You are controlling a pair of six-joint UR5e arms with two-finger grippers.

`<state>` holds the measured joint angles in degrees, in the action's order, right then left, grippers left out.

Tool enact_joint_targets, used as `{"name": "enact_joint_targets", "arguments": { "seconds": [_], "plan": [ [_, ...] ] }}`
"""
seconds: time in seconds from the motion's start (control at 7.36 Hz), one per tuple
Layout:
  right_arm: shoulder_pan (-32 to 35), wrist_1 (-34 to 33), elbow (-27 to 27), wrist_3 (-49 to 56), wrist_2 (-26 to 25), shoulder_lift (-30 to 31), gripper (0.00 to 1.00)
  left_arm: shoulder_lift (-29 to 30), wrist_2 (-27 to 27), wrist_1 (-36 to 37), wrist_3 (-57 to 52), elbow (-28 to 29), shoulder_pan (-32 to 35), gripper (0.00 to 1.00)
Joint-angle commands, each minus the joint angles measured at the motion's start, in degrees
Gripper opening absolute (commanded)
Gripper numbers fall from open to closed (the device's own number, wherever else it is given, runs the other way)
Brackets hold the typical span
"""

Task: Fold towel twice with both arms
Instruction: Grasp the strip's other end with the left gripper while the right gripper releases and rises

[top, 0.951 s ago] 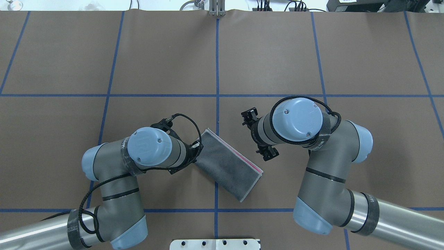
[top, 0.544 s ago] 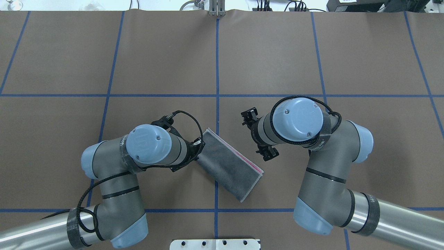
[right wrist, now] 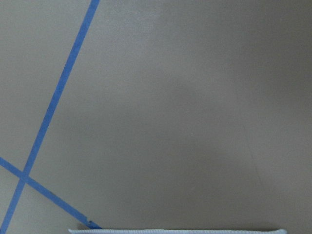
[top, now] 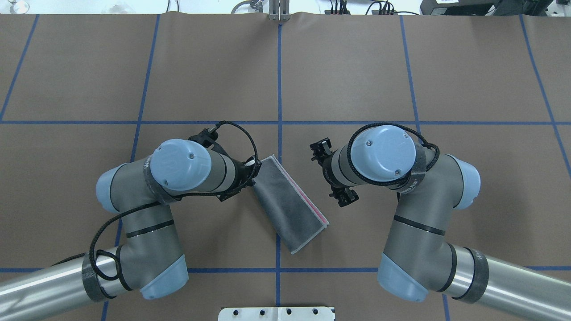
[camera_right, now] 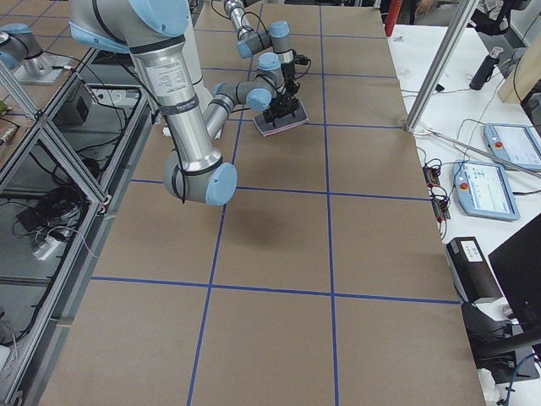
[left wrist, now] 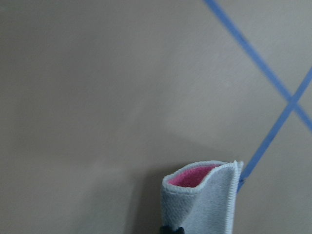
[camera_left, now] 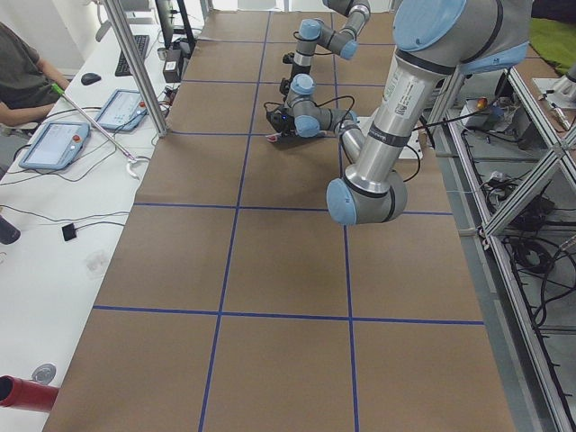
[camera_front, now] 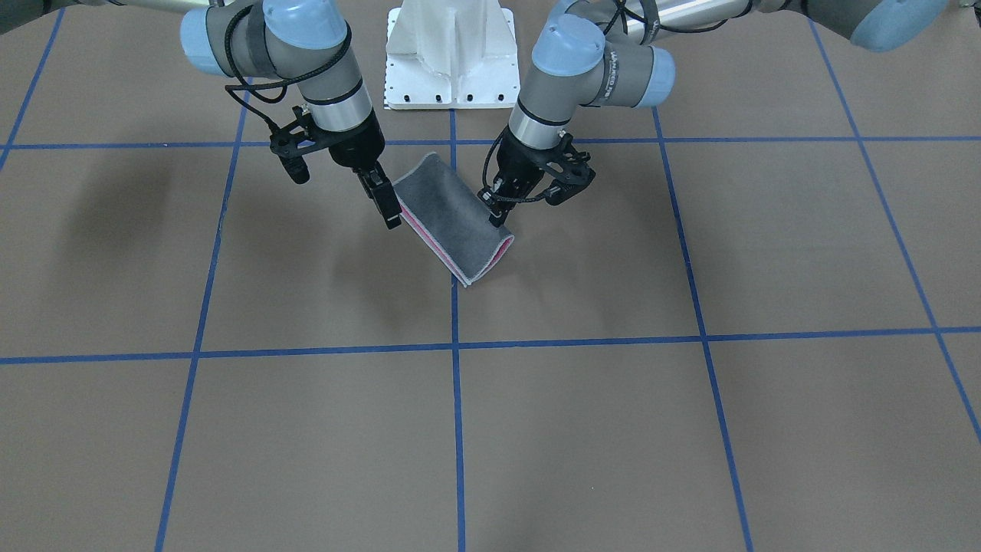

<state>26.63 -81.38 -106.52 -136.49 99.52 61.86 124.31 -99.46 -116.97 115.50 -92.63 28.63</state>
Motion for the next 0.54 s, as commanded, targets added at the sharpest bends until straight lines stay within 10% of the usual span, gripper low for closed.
{"name": "enact_joint_targets", "arguments": {
  "seconds": [0.0,0.41],
  "plan": [
    [0.09,0.0,0.0,0.0,-0.03,0.1,1.0,5.21,-0.03,-7.63,-1.67,10.85,3.0,0.0],
    [0.0,0.0,0.08,0.09,-0.03,0.11,1.0,8.22,-0.3,-8.98,-3.7,16.16,5.73,0.0]
  ]
}}
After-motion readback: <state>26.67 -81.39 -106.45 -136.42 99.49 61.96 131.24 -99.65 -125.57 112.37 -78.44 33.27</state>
